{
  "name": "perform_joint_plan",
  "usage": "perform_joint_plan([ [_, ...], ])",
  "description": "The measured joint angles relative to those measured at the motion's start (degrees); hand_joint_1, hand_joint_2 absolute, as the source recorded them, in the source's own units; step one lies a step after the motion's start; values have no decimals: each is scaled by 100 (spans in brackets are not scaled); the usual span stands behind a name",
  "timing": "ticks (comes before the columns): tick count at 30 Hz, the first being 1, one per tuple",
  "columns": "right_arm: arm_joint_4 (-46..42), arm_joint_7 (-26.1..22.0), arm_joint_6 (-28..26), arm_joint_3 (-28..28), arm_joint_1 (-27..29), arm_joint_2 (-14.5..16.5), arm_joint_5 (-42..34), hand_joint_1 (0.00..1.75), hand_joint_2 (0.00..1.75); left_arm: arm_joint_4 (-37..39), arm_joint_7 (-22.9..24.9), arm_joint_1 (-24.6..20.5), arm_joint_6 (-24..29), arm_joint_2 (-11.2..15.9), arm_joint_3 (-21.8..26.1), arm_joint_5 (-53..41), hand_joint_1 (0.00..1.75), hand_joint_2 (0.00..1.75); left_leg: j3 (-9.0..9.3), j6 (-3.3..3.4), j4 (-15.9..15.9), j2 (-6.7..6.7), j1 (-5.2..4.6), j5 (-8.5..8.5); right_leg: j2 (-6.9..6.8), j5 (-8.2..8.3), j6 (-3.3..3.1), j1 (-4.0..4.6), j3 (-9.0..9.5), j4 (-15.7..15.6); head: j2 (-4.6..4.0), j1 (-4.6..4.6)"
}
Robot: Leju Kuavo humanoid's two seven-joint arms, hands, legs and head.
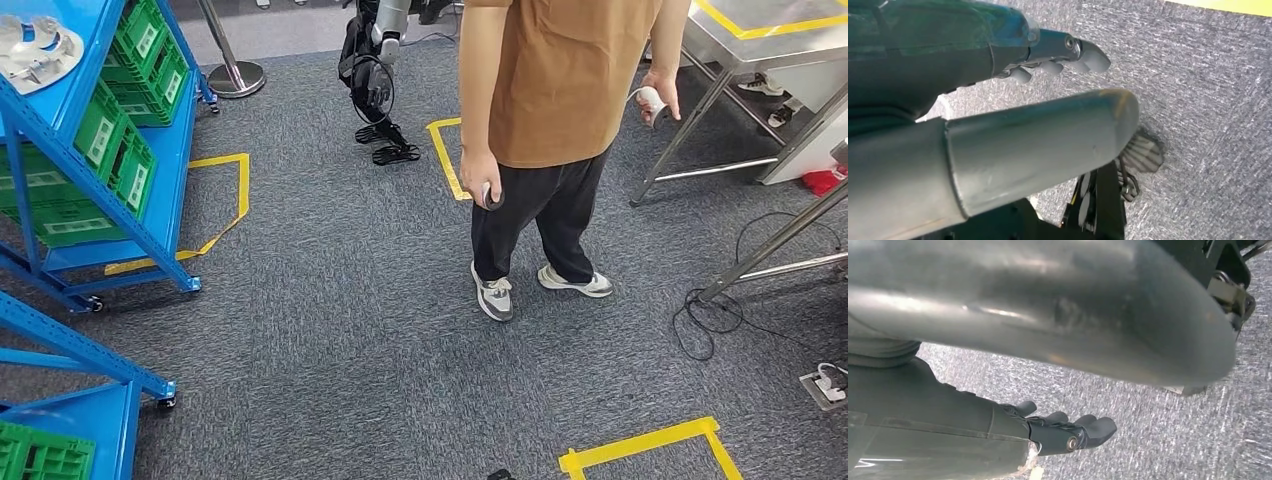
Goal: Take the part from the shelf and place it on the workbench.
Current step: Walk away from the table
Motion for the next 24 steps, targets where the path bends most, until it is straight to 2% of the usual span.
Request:
perform_joint_plan([
  [2,0,0,0,0,-7,3,0,0,0,2,-1,-11,0,2,0,0,0,0,319,37,-638,129,-25,218,-23,-45,47,21,-17,68,0,-31],
  [3,1,0,1,0,-7,3,-1,0,0,2,-1,-16,0,3,0,-1,0,0,386,68,-791,165,-40,237,-40,-61,71,31,-29,96,0,-37],
  [6,1,0,4,0,-6,0,-2,0,0,3,-1,-16,2,1,0,-1,0,0,378,166,-850,93,-48,244,-104,-96,121,30,-44,133,0,-31],
  [7,1,0,5,0,-7,-1,-2,0,0,3,0,-16,3,0,0,-1,0,0,372,194,-857,55,-38,257,-83,-169,149,23,-66,206,0,-25],
  [9,1,0,8,0,-4,-2,-2,0,0,4,-1,-22,4,-2,0,-2,0,0,358,239,-867,-29,-17,283,11,-483,220,-7,-237,662,0,9],
  [11,0,0,10,1,5,-1,-2,0,0,4,-2,-22,4,-1,0,-2,0,0,336,259,-865,-122,-17,295,71,-844,264,-45,-539,1388,0,50],
  [12,-1,0,11,2,10,1,-2,0,0,4,-2,-18,5,1,0,-3,0,0,329,264,-864,-170,-18,299,79,-917,268,-58,-649,1639,0,64],
  [13,-1,0,13,2,13,2,-2,0,0,4,-2,-13,6,2,0,-4,0,0,327,266,-863,-224,-20,303,89,-874,261,-66,-680,1704,0,74],
  [14,-1,0,15,2,14,2,-2,0,0,5,-1,-10,7,3,0,-5,0,0,329,264,-863,-283,-20,307,111,-722,244,-71,-621,1560,0,83],
  [15,-1,0,20,2,13,3,-2,0,0,5,-1,-10,8,1,0,-7,0,0,334,259,-864,-347,-17,312,169,-490,219,-72,-482,1232,0,91],
  [17,-1,0,27,2,15,-2,-2,0,0,6,-1,-26,6,-9,-1,-8,0,0,324,226,-865,-478,-1,334,420,-123,162,-70,-185,511,0,90],
  [18,-1,0,30,3,18,-4,-2,0,0,6,-1,-37,4,-17,-2,-9,0,0,302,196,-866,-540,15,353,516,-43,139,-62,-94,284,0,95],
  [19,-1,1,34,5,20,-7,-3,0,0,6,-1,-42,1,-22,-4,-10,0,0,273,158,-870,-602,33,377,561,-38,117,-51,-57,185,0,101],
  [20,-1,1,39,7,17,-8,-4,0,0,7,-1,-37,-1,-26,-5,-12,0,0,245,112,-881,-668,51,406,516,-38,99,-36,-41,133,0,113],
  [21,-1,2,47,8,6,-7,-6,0,0,7,-1,-24,-3,-31,-7,-14,0,0,217,80,-884,-653,63,418,447,-28,77,-34,-20,64,0,126],
  [23,-2,2,63,9,-13,-2,-12,0,0,11,-1,-2,-7,-39,-7,-16,0,0,129,50,-766,-362,44,312,308,22,31,-35,30,-95,0,95],
  [24,-1,3,70,9,-13,-3,-14,0,0,13,-2,-8,-10,-43,-8,-16,0,0,33,49,-565,-176,32,166,234,48,12,-37,47,-152,0,62],
])
